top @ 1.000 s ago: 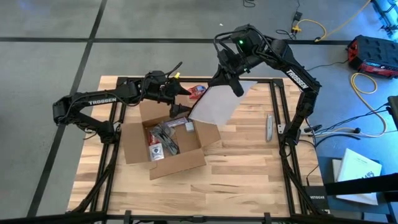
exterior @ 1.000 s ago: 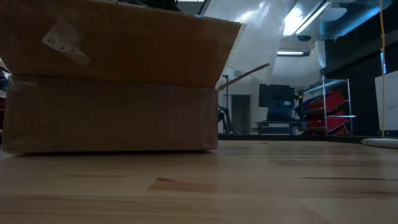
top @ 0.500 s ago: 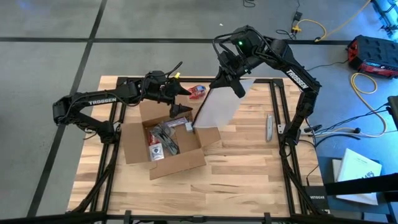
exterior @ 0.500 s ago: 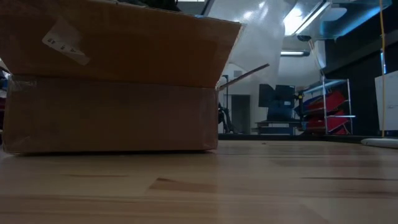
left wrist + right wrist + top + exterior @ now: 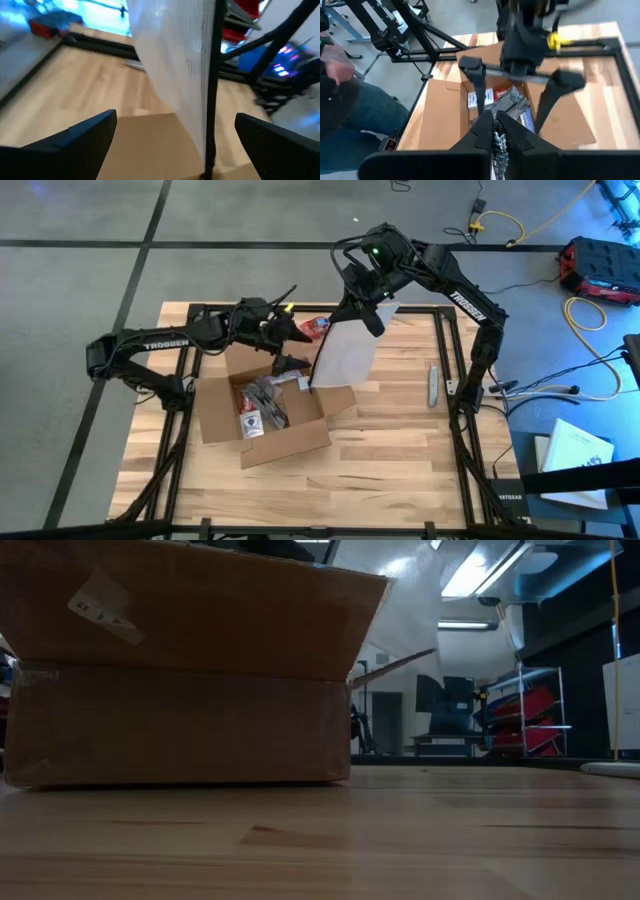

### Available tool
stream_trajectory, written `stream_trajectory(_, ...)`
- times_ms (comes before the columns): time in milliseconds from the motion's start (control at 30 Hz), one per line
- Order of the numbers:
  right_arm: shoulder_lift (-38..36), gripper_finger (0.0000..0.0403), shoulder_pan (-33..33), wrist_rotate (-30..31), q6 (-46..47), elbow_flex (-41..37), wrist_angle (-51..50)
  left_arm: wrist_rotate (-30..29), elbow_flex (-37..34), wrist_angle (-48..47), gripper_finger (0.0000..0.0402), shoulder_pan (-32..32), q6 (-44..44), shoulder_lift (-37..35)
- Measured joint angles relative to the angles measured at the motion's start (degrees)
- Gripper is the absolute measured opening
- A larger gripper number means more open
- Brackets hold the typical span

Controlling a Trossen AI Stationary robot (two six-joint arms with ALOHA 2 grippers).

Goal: Unpack boxes
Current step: Open the transparent zip bag

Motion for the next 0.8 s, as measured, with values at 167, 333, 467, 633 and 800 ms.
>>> stream_trajectory(167,0.0,0.0,0.0,0.45,0.0,0.0,0.47,-0.3,-0.02,-1.02,0.0395,-0.88,0.76,3.09)
stream_trajectory(333,0.0,0.0,0.0,0.3,0.0,0.0,0.73,-2.24,-0.02,0.16,0.0395,-1.13,1.02,3.66)
stream_trajectory(467,0.0,0.0,-0.02,0.02,0.02,0.0,0.66,-2.42,-0.02,0.24,0.0395,-0.9,0.86,3.76)
stream_trajectory(633,0.0,0.0,-0.02,-0.37,0.02,0.0,0.5,-0.32,-0.02,0.24,0.0395,-0.89,-0.8,3.02)
stream_trajectory(800,0.0,0.0,-0.02,-0.57,0.02,0.0,-0.05,-0.62,0.02,-2.71,0.0395,-1.67,-1.64,0.46)
